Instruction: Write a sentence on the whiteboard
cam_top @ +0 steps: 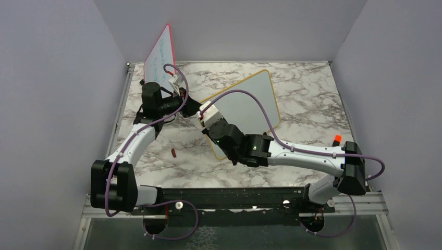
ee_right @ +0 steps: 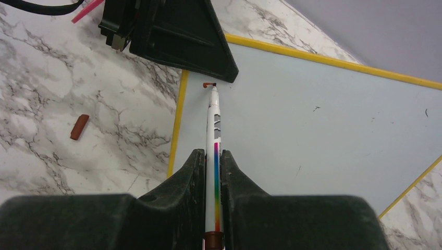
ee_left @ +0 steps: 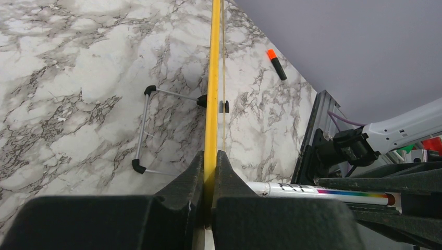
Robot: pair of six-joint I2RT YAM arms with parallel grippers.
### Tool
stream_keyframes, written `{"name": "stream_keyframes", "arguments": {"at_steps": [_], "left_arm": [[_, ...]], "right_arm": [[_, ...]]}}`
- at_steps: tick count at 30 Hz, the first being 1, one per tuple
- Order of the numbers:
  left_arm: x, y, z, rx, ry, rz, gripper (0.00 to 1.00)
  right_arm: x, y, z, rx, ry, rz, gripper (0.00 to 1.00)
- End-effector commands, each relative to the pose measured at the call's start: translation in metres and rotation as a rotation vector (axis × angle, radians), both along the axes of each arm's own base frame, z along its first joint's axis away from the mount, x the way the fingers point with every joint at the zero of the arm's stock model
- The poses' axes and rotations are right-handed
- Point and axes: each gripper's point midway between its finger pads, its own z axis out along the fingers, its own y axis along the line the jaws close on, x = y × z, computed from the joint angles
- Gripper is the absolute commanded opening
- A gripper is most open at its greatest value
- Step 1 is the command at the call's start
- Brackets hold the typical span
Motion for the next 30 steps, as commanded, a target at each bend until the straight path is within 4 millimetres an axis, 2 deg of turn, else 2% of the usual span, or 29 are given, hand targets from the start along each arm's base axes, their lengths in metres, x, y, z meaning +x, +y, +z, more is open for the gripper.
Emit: {"name": "stream_keyframes", "arguments": {"at_steps": [1, 15, 30], "left_arm": [[-0.007, -0.004, -0.016, 0.009, 0.052, -0.024, 0.00], [-0.007, -0.005, -0.016, 0.009, 0.055, -0.026, 0.00], [-0.006, -0.005, -0.017, 0.010, 0.057, -0.022, 0.00]], "right_arm": [[0.004, -0.002, 0.007, 0.000, -0.022, -0.042, 0.01], [0.009, -0.011, 0.007, -0.018, -0.042, -0.093, 0.01], [-0.004, 0.005, 0.011, 0.043, 0.002, 0.025, 0.01]]}}
